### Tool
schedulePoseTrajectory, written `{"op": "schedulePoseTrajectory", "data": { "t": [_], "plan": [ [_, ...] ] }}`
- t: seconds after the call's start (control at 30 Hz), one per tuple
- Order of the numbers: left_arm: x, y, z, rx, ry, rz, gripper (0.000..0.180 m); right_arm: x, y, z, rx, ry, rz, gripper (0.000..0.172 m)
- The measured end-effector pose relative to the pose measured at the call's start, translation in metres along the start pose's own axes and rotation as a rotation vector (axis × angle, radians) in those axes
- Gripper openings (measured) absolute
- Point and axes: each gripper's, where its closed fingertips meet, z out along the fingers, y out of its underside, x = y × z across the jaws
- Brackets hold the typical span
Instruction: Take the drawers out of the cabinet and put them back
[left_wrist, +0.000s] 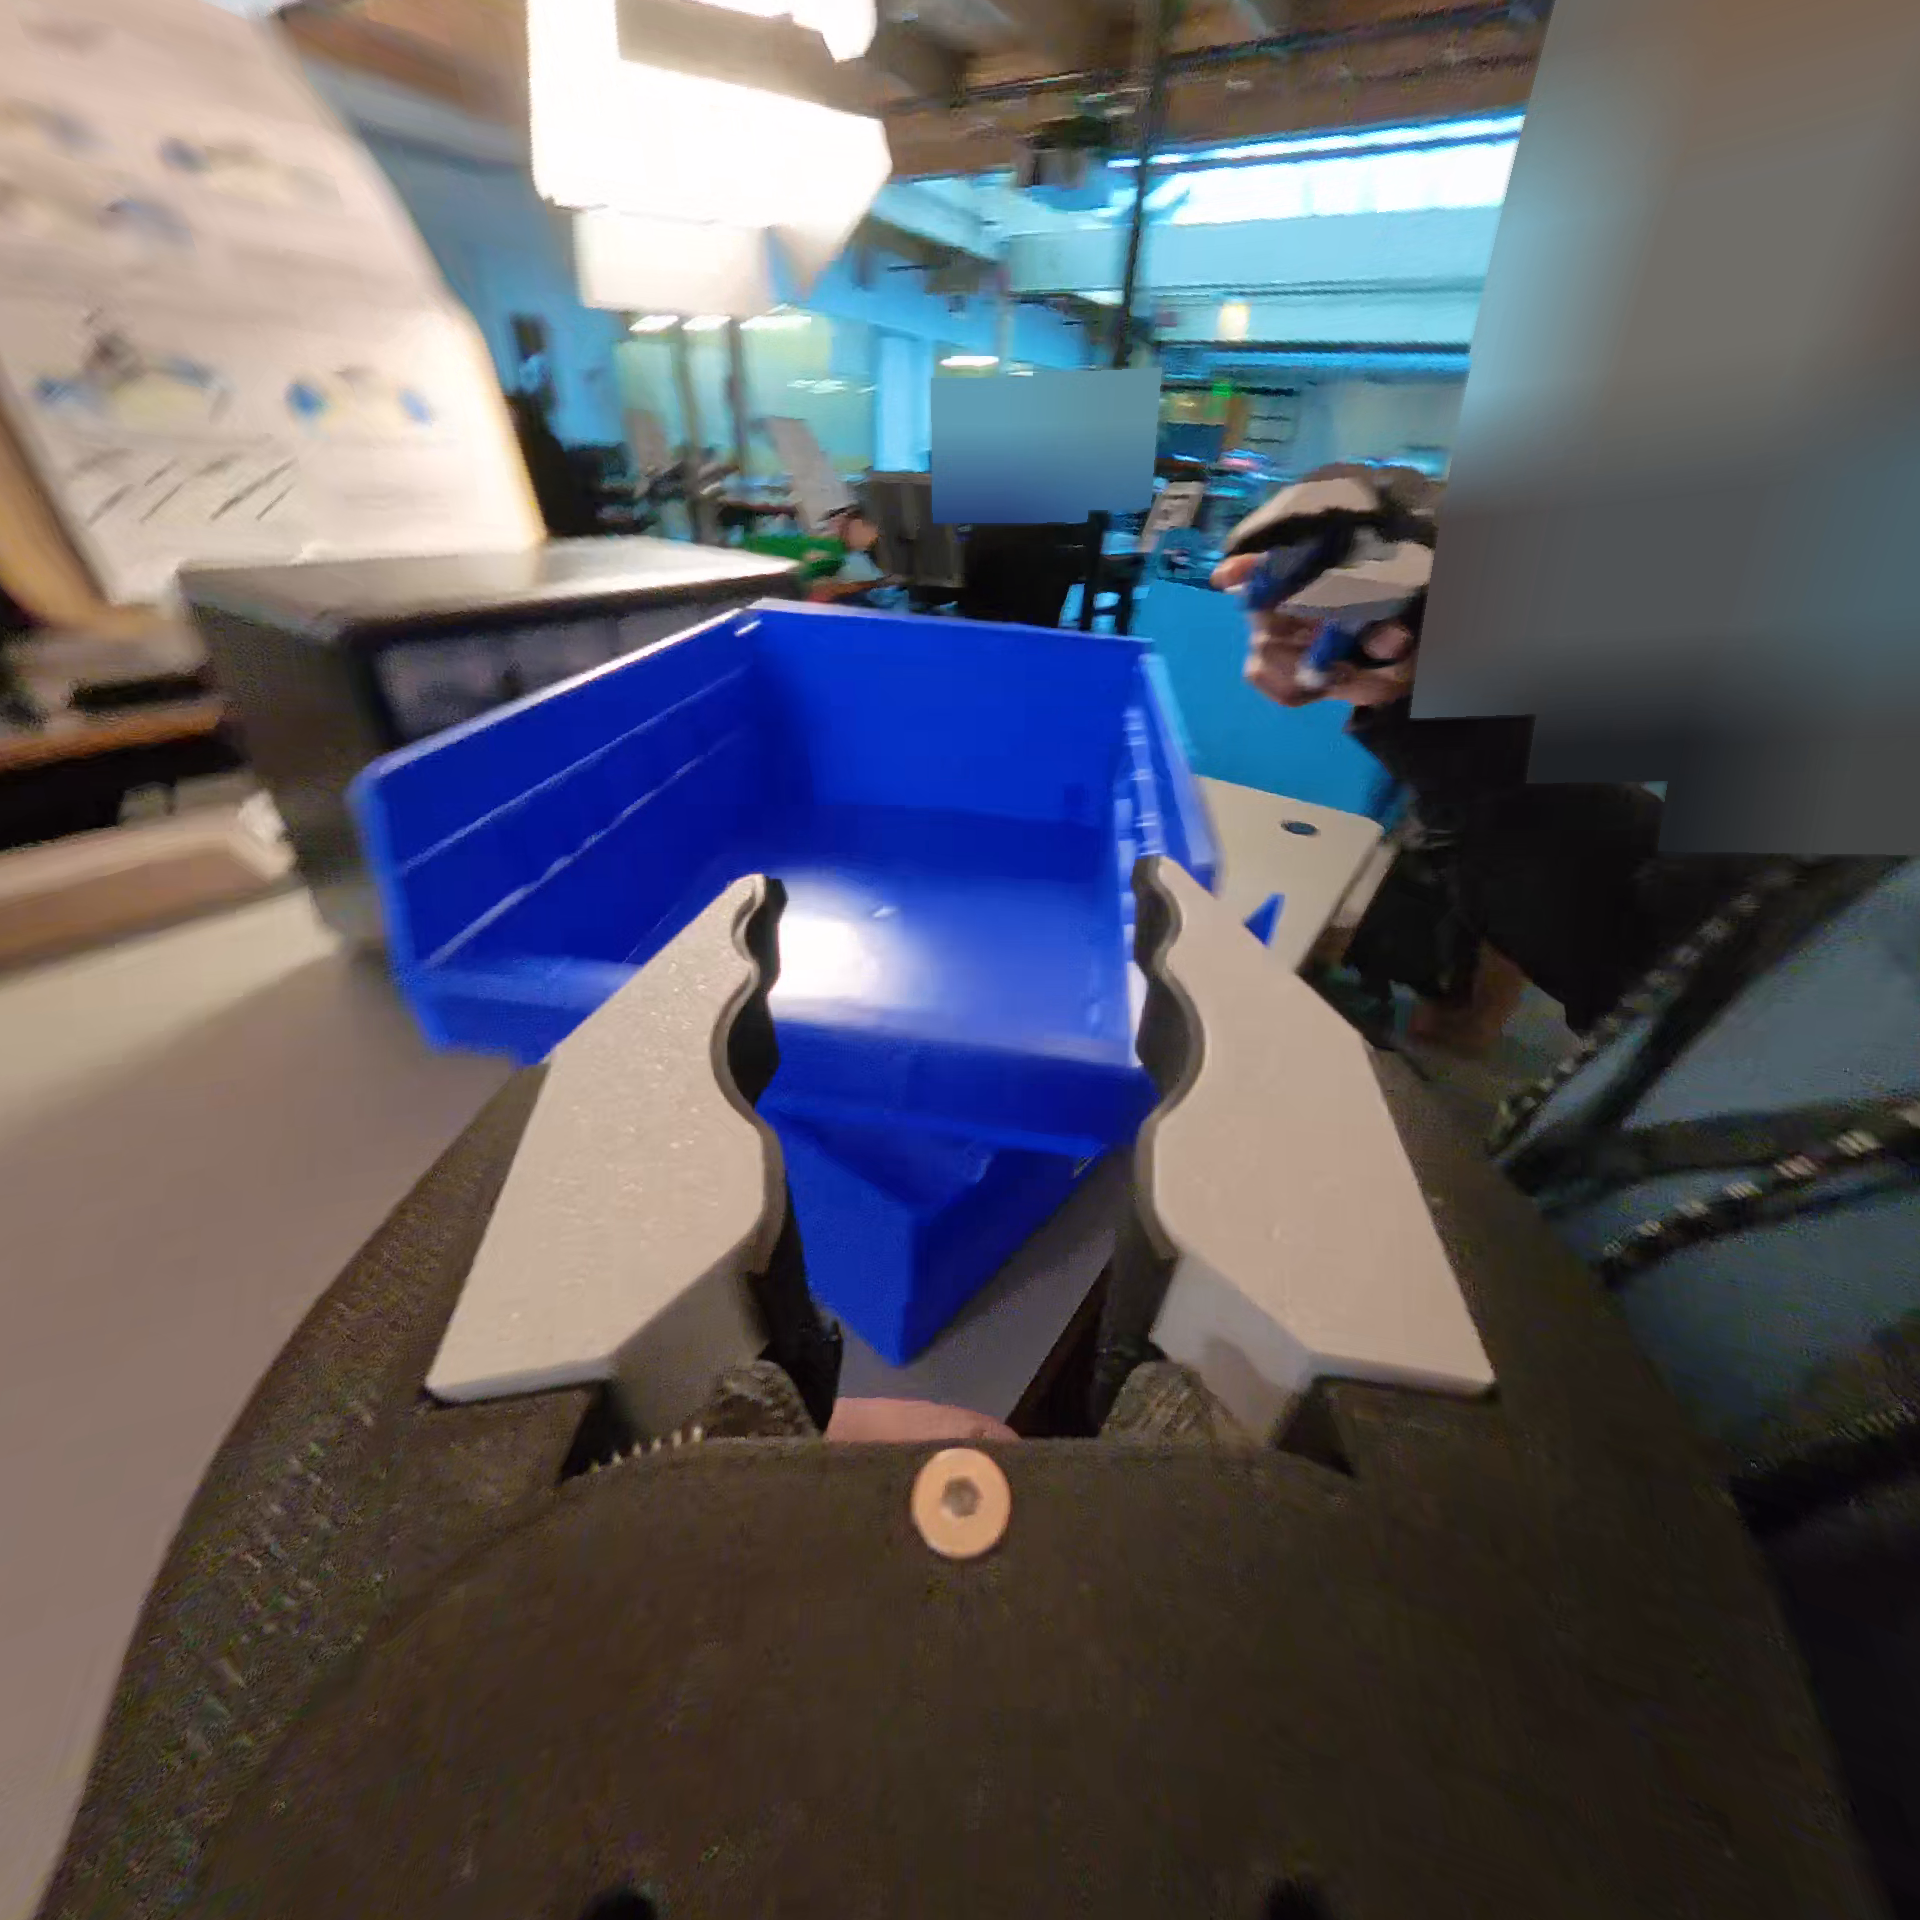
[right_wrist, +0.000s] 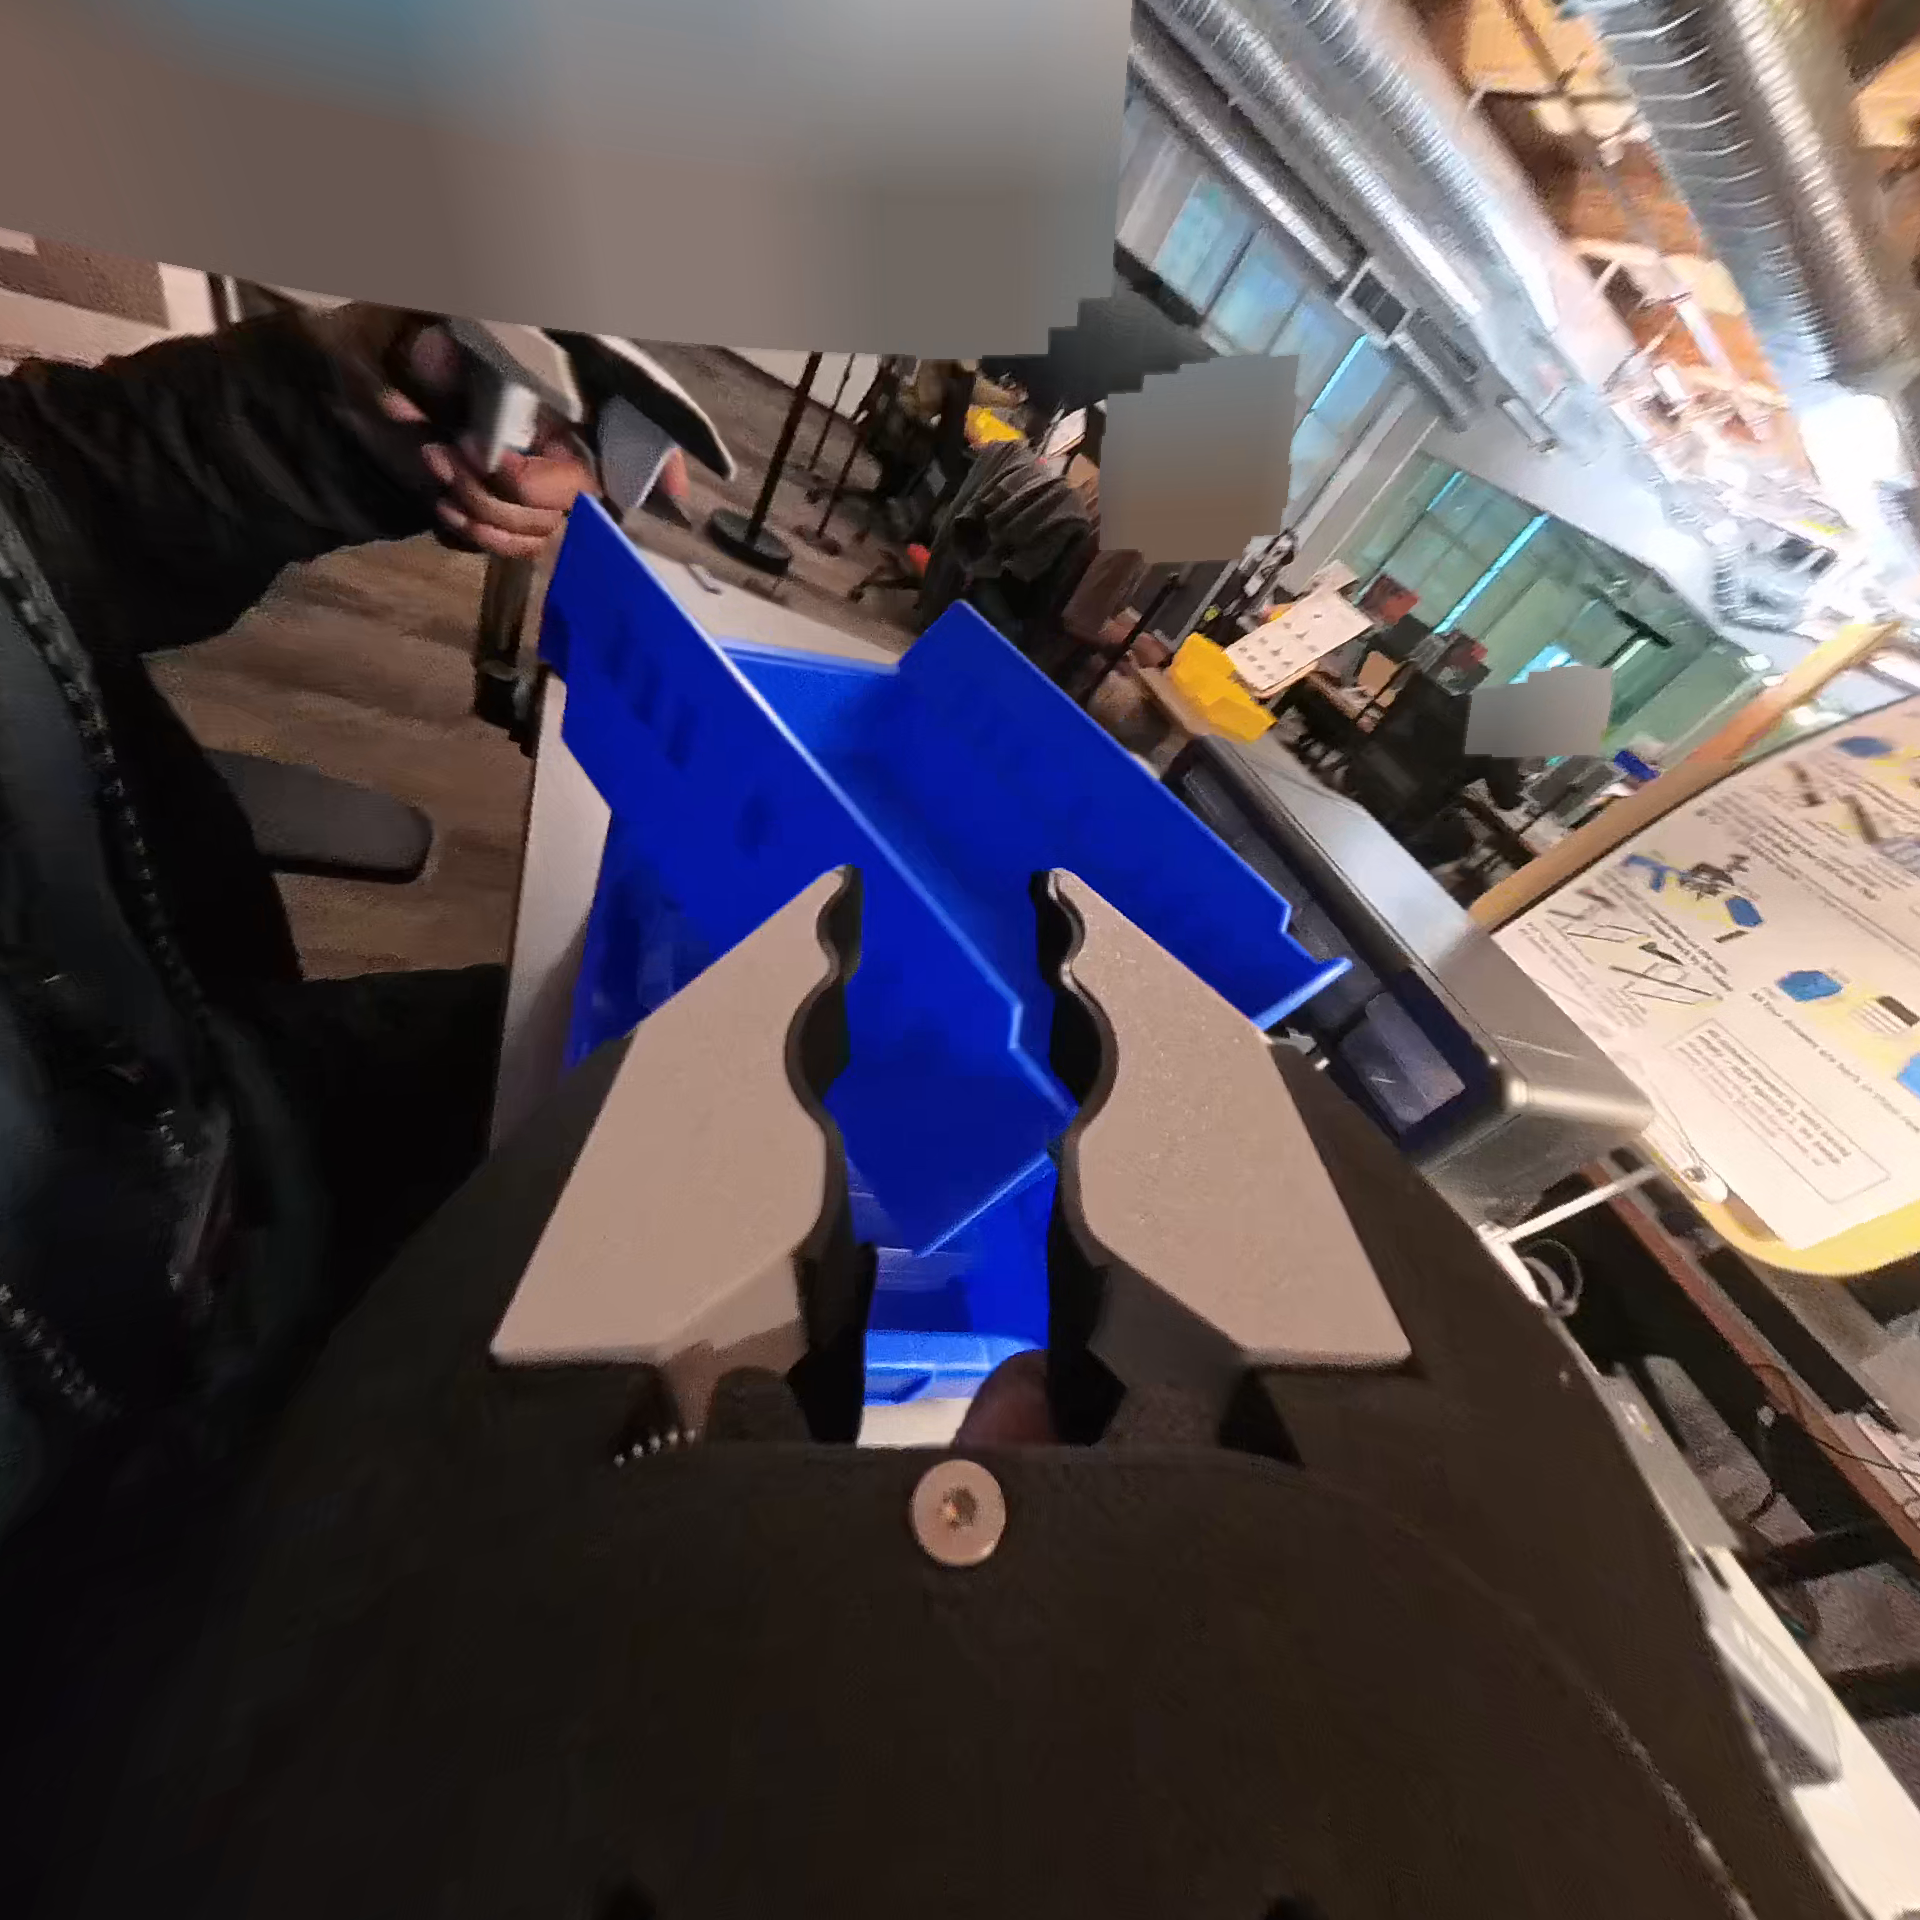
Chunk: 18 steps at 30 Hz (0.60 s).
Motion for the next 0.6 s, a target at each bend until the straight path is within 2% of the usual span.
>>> {"op": "schedulePoseTrajectory", "data": {
  "t": [0.07, 0.17, 0.3, 0.47, 0.6],
  "plan": [
    [-0.031, 0.014, -0.009, -0.036, -0.104, -0.121, 0.069, 0.008, -0.006, 0.009, -0.046, -0.053, -0.007, 0.043],
    [-0.062, 0.056, -0.007, -0.184, -0.204, -0.250, 0.069, 0.007, -0.002, 0.032, -0.184, -0.155, -0.069, 0.056],
    [-0.074, 0.101, 0.005, -0.333, -0.210, -0.297, 0.069, -0.009, 0.018, 0.059, -0.378, -0.307, -0.163, 0.066],
    [-0.079, 0.119, 0.012, -0.378, -0.177, -0.320, 0.069, -0.023, 0.033, 0.081, -0.532, -0.427, -0.254, 0.063],
    [-0.076, 0.122, 0.016, -0.385, -0.144, -0.313, 0.069, -0.037, 0.051, 0.089, -0.670, -0.519, -0.276, 0.051]
  ]
}}
